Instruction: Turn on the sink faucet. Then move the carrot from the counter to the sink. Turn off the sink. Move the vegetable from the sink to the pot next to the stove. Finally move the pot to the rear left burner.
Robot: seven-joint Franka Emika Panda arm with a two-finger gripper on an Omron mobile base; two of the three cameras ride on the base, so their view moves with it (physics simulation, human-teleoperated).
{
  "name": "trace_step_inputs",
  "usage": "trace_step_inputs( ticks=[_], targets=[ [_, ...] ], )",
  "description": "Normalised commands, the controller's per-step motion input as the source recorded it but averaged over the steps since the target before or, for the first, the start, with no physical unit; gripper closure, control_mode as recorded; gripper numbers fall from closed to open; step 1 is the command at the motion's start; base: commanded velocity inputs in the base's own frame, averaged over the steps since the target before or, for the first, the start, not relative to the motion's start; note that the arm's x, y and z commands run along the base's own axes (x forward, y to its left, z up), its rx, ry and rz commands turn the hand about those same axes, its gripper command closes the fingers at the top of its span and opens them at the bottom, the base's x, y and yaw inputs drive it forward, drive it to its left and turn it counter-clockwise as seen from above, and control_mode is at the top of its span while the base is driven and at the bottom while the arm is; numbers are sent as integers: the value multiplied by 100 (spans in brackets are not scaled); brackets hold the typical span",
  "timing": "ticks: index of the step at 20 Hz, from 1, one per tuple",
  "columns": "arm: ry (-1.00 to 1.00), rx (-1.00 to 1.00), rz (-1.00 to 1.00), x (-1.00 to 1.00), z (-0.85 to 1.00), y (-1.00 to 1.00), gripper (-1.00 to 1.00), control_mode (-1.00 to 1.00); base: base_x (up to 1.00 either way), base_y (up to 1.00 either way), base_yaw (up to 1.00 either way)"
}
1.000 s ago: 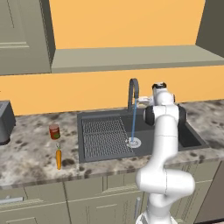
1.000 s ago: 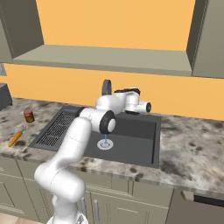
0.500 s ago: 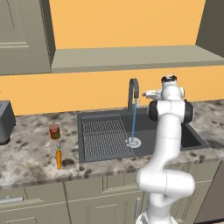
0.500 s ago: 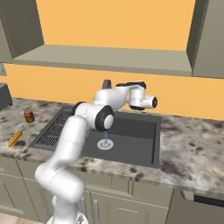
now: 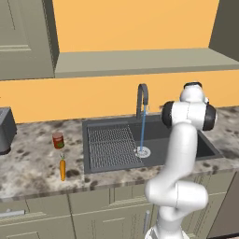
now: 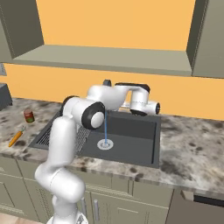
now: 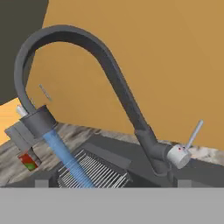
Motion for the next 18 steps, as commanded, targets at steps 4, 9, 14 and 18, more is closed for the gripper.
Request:
trace_step_inputs(
  ticks=[4, 9, 14, 18],
  targets=[
    [-9, -10, 7, -100, 30, 13, -100, -100, 0, 0, 0],
    [-8, -12, 6, -100, 30, 17, -100, -100, 0, 0, 0],
    [-5, -15, 5, -100, 29, 25, -100, -100, 0, 0, 0],
    [-4, -18, 6, -100, 26, 31, -100, -100, 0, 0, 0]
  ],
)
